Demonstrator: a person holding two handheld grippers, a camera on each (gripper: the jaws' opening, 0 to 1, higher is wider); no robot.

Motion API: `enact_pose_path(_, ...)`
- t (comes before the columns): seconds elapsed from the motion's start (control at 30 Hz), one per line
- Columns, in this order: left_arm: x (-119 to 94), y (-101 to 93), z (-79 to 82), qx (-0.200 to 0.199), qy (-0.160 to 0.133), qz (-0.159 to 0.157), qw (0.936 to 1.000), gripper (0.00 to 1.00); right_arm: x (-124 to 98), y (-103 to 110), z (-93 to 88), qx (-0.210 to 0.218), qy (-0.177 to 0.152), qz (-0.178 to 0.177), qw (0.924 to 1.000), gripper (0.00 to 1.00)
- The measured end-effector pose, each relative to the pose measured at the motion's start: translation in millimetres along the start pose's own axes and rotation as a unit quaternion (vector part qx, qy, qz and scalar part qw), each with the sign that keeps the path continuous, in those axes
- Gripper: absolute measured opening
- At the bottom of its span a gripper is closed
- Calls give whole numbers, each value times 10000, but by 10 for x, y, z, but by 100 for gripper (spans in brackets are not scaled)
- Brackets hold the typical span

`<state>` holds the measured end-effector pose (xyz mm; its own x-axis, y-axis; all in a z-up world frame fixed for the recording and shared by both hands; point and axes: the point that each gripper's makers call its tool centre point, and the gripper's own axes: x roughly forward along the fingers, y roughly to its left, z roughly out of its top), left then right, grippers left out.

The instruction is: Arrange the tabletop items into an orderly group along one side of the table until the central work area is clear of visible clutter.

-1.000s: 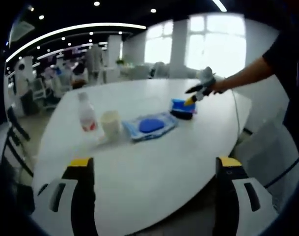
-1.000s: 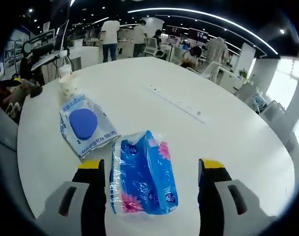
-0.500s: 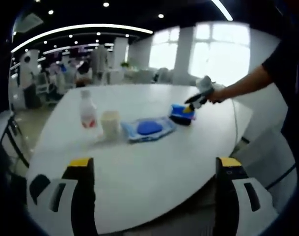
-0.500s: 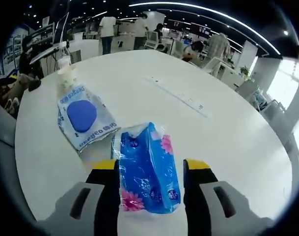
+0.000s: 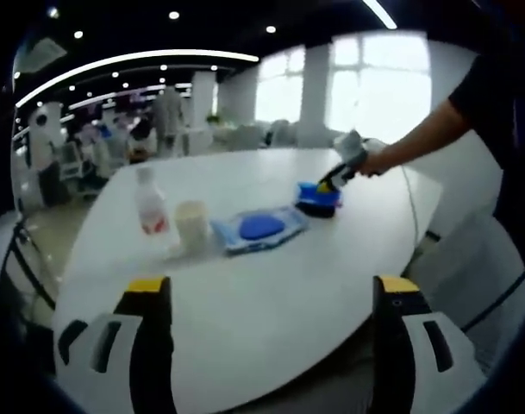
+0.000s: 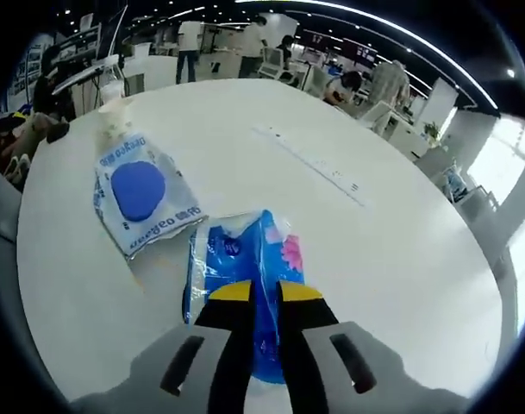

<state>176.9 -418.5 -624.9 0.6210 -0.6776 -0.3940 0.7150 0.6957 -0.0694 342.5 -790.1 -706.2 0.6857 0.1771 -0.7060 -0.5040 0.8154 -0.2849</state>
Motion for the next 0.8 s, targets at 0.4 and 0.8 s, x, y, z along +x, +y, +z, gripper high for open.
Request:
enact_pose_path(0.4,1,3,1,3,14,31,10000,93,-27,4,22,-269,15,12,9996,0)
enact_pose_path(0.8,-4,24,26,46,-60,66,9999,94,-88,-42,161,-498,-180,41,9986,0)
